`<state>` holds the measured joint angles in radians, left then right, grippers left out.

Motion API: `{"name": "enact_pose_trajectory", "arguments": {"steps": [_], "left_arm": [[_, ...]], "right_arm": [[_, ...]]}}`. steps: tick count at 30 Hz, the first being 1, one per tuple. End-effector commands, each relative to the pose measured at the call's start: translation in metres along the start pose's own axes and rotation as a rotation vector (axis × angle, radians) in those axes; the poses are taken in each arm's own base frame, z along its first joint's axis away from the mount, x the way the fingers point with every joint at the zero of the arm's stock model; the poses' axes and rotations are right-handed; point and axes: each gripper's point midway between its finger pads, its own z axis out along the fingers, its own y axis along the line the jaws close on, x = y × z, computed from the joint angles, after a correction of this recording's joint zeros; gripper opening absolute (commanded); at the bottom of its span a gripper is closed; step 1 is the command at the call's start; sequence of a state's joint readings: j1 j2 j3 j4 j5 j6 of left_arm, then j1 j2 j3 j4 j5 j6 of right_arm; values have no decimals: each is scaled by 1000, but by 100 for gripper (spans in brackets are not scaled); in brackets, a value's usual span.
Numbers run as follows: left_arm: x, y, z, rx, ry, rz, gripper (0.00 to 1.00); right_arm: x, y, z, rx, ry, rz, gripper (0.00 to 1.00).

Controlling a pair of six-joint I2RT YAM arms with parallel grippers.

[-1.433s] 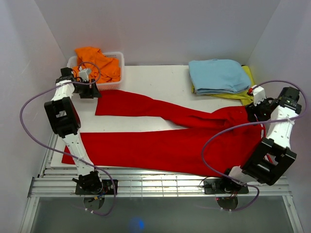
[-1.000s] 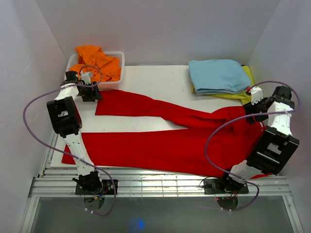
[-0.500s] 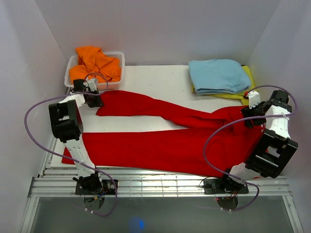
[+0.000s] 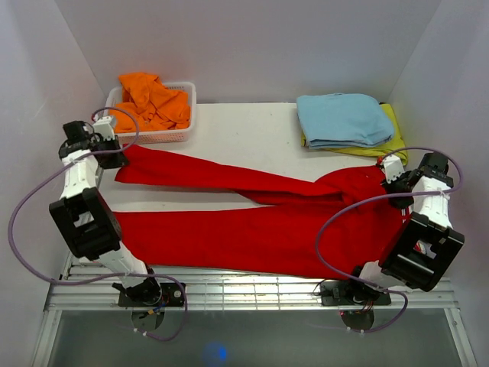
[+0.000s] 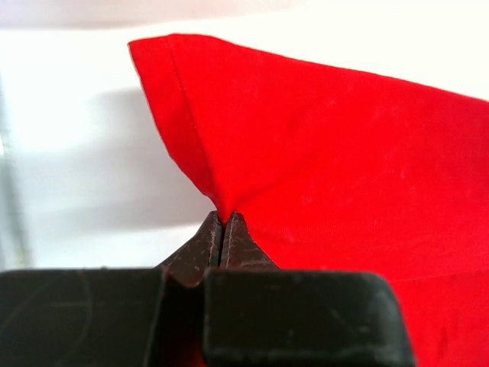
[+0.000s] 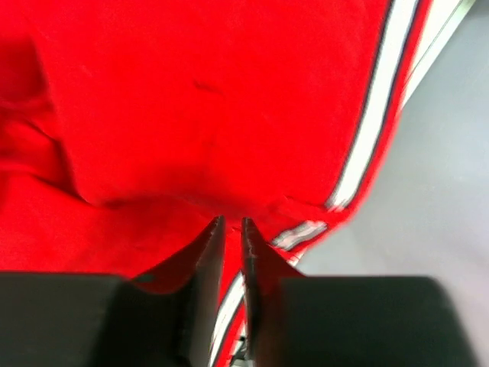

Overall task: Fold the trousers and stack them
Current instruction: Flatten the trousers out

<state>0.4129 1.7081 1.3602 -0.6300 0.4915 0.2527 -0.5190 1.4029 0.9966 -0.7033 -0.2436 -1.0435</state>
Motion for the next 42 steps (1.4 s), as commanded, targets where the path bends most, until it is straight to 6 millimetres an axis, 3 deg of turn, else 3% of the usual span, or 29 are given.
{"name": "enact_pose_trajectory", "arguments": {"steps": [1,2,6,8,9,10,11,12,13,15,16,18,22,24,28,30,32,34,35,37,40,42], "left_arm": [[5,-8,-36,50,-35,157,0],[9,-3,-42,55,-53,171,0],[30,-6,-48,55,-88,290,0],[46,-9,-45,64,-79,336,0],[51,-10,-43,72,-72,340,0],[58,-11,-41,80,-60,343,0],[61,-11,-40,84,-55,343,0],[63,-11,-38,87,-49,342,0],[66,-11,-36,96,-41,340,0],[68,-11,-33,107,-37,341,0],[67,-11,-33,109,-36,335,0],[63,-10,-31,113,-41,325,0],[55,-8,-30,119,-43,308,0],[55,-8,-30,119,-44,310,0],[60,-5,-24,118,-21,282,0],[56,-2,-22,121,-18,260,0],[55,-2,-22,124,-13,253,0],[53,-3,-24,122,-17,252,0],[48,-2,-25,119,-26,243,0],[46,-4,-25,129,-29,236,0],[26,-3,-31,134,-48,209,0],[2,-3,-42,134,-85,203,0]], "right_arm": [[3,7,-15,3,-6,-74,14],[3,11,-18,-8,-12,-80,8],[-3,18,-35,-4,-54,-97,9],[-22,6,-47,31,-111,-84,21],[-31,1,-51,39,-134,-26,43],[-45,-15,-59,61,-162,1,58],[-55,-18,-60,42,-188,41,74],[-63,-21,-62,26,-206,109,77],[-65,-24,-50,-27,-198,163,78],[-86,-35,-53,-73,-233,285,81],[-84,-39,-35,-124,-206,352,81],[-95,-54,-27,-131,-222,413,81],[-94,-66,27,-172,-185,575,85],[-89,-61,56,-214,-161,626,86],[-98,-50,106,-273,-171,682,88],[-107,-43,120,-316,-187,702,84],[-115,-37,120,-366,-225,715,68],[-130,-30,98,-406,-289,701,20],[-136,-31,84,-397,-318,683,8],[-141,-32,75,-397,-341,666,8],[-161,-46,32,-350,-450,574,8],[-174,-51,-6,-334,-551,496,8]]}}
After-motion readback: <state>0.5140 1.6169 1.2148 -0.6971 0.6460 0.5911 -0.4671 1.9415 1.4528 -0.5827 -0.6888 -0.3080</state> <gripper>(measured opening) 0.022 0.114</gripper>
